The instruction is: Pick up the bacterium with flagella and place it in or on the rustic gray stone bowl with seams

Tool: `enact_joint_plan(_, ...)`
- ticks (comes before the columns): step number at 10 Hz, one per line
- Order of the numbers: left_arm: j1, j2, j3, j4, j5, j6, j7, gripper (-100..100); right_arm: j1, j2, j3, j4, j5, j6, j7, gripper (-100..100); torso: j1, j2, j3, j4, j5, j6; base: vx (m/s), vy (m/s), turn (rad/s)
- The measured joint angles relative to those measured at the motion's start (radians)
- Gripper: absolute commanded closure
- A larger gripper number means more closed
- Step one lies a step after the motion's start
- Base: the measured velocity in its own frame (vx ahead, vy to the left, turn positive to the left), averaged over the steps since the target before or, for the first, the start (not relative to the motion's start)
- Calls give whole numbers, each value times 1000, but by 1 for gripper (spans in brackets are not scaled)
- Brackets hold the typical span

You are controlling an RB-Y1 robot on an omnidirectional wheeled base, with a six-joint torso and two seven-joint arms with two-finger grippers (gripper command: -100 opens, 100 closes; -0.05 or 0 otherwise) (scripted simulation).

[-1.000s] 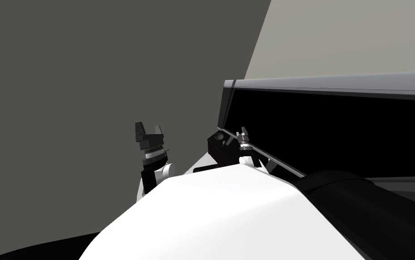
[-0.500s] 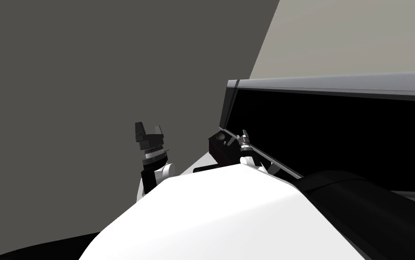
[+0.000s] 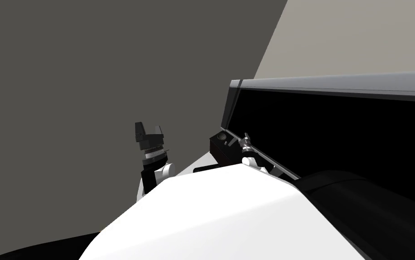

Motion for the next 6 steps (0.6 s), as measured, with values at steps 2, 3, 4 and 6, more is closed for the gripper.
enact_joint_plan(2,0,0,0,0,0,0,0,0,-5,13,-19,24,-58,44,4,-100,0,0,0,0,0,0,-21,-28,116)
enact_joint_plan(3,0,0,0,0,0,0,0,0,-7,16,-32,41,-87,67,3,-100,0,0,0,0,0,0,-17,-24,94)
enact_joint_plan(4,0,0,0,0,0,0,0,0,-12,8,-37,66,-118,75,-3,-100,0,-1,0,0,0,0,-24,-28,152)
enact_joint_plan(6,0,0,0,0,0,0,0,0,-22,9,-50,118,-176,99,-9,-100,0,-1,0,0,0,0,-8,-23,39)
